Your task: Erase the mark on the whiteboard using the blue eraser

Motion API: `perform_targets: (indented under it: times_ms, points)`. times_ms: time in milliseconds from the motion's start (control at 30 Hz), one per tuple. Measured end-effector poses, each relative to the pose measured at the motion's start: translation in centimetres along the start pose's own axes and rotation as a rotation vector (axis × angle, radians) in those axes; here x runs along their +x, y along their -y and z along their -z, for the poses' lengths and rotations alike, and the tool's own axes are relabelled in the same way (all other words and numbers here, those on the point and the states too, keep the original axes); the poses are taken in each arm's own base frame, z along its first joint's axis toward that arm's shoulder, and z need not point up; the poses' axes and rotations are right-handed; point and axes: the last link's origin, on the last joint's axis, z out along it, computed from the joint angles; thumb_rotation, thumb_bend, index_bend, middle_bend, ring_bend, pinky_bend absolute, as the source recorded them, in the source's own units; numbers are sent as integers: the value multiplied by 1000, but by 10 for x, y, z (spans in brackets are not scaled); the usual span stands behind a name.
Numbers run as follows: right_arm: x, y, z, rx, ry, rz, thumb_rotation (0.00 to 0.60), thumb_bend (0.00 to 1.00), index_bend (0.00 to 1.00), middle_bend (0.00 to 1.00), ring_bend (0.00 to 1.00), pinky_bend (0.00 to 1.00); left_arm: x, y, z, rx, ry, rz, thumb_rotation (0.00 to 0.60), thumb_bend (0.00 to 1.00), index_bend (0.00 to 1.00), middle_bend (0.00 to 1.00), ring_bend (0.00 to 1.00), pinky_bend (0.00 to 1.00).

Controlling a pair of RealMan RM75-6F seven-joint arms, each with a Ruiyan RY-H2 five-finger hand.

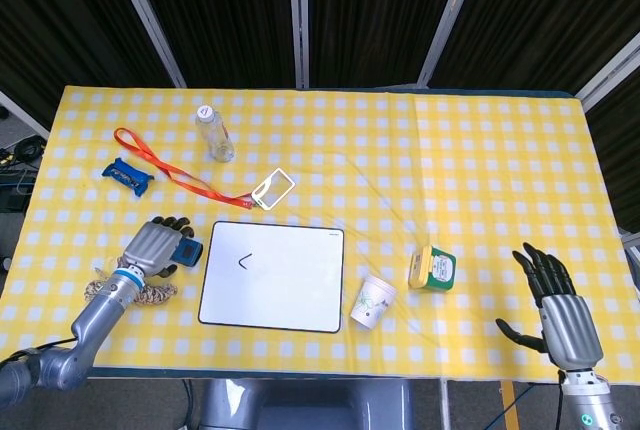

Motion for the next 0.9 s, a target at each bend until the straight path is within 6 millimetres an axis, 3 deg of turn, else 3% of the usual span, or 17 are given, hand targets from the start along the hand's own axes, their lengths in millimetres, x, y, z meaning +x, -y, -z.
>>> perform_targets:
  times_ms: [33, 100, 167, 233, 633, 900]
  points:
    - [0, 0, 0, 0, 0, 0, 600, 65, 0, 0, 0, 0, -1, 0, 0, 1, 2, 0, 600, 391, 381, 229, 249, 278]
    - [0, 0, 0, 0, -1, -1, 600, 65, 0, 0, 0, 0, -2, -1, -1, 5, 3, 3, 600, 512, 569, 397, 391, 389]
    - [1, 0, 0, 1, -3, -1, 600, 65, 0, 0, 0, 0, -2, -1, -2, 12, -12, 12, 600, 580, 693, 509, 484, 467]
    - [0, 1, 0, 1, -2, -1, 600, 65, 0, 0, 0, 0, 0, -2, -3, 19, -48, 25, 600, 605, 742, 553, 520, 499]
    - [1, 2, 1, 5, -7, -4, 600, 64, 0, 0, 0, 0, 23, -20, 5, -59, -360, 115, 600, 617, 778, 590, 558, 533]
    - [3, 1, 1, 1, -14, -9, 600, 64, 0, 0, 0, 0, 24, -70, 0, -178, -438, 190, 600, 617, 784, 593, 563, 541]
